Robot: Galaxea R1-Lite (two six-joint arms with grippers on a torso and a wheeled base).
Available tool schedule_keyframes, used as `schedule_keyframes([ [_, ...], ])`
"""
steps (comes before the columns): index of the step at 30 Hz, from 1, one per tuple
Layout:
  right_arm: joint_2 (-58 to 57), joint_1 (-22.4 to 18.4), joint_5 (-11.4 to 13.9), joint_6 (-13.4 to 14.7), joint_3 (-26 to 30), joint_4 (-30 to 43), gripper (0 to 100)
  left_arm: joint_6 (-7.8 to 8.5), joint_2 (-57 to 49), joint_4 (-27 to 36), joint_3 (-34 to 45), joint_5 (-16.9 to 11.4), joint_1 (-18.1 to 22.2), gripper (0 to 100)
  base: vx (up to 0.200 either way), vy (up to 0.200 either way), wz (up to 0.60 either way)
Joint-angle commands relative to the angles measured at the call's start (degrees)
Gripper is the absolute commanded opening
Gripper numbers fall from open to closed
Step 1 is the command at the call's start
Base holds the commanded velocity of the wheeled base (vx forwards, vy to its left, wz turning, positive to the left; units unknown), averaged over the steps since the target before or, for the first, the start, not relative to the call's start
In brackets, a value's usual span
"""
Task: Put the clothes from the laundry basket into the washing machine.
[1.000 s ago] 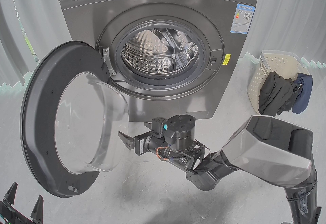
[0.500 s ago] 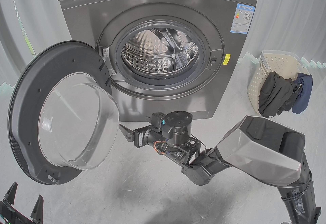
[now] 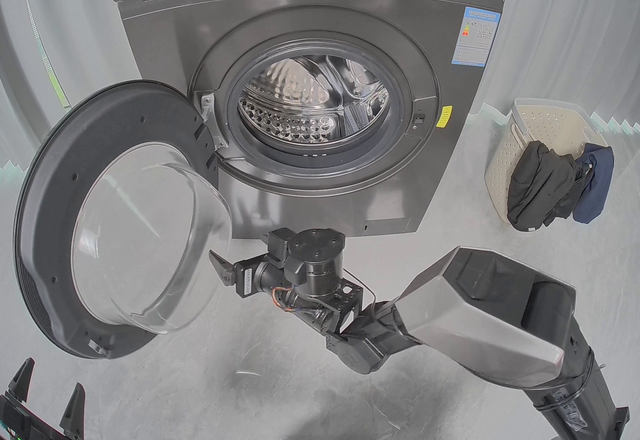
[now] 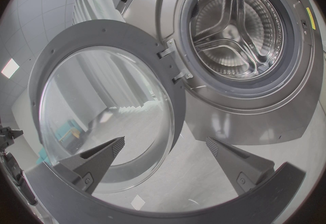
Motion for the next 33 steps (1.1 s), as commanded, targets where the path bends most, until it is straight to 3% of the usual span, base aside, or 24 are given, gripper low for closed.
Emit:
schedule_keyframes([
  [1,2.4,1.4,-0.3,0.2,-2.6,-0.1,100,-0.04,-0.9,0.0,0.9,0.0,0.0,100,0.000,0.000,0.00],
  [8,-1.2,-1.0,-0.4,0.6,-1.0,-1.3,100,-0.04,-0.9,0.0,0.9,0.0,0.0,100,0.000,0.000,0.00],
  [14,-5.9,-3.5,-0.4,-0.3,5.1,-2.1,100,-0.04,-0.9,0.0,0.9,0.0,0.0,100,0.000,0.000,0.00],
  [18,-14.3,-7.7,-0.5,-1.5,14.6,-2.4,100,-0.04,-0.9,0.0,0.9,0.0,0.0,100,0.000,0.000,0.00],
  [21,-23.0,-11.9,-0.6,-2.6,26.5,-5.2,100,-0.04,-0.9,0.0,0.9,0.0,0.0,100,0.000,0.000,0.00],
  [23,-24.6,-12.6,-0.5,-3.2,28.7,-6.0,100,-0.04,-0.9,0.0,0.9,0.0,0.0,100,0.000,0.000,0.00],
  [24,-32.4,-15.6,-0.5,-4.8,38.0,-8.4,100,-0.04,-0.9,0.0,0.9,0.0,0.0,100,0.000,0.000,0.00],
  [25,-32.8,-15.8,-0.5,-4.8,38.5,-8.5,100,-0.04,-0.9,0.0,0.9,0.0,0.0,100,0.000,0.000,0.00],
  [27,-43.0,-19.2,-0.5,-5.7,50.0,-9.2,100,-0.04,-0.9,0.0,0.9,0.0,0.0,100,0.000,0.000,0.00],
  [33,-60.0,-27.1,0.1,-7.5,65.0,-8.9,100,-0.04,-0.9,0.0,0.9,0.0,0.0,100,0.000,0.000,0.00],
])
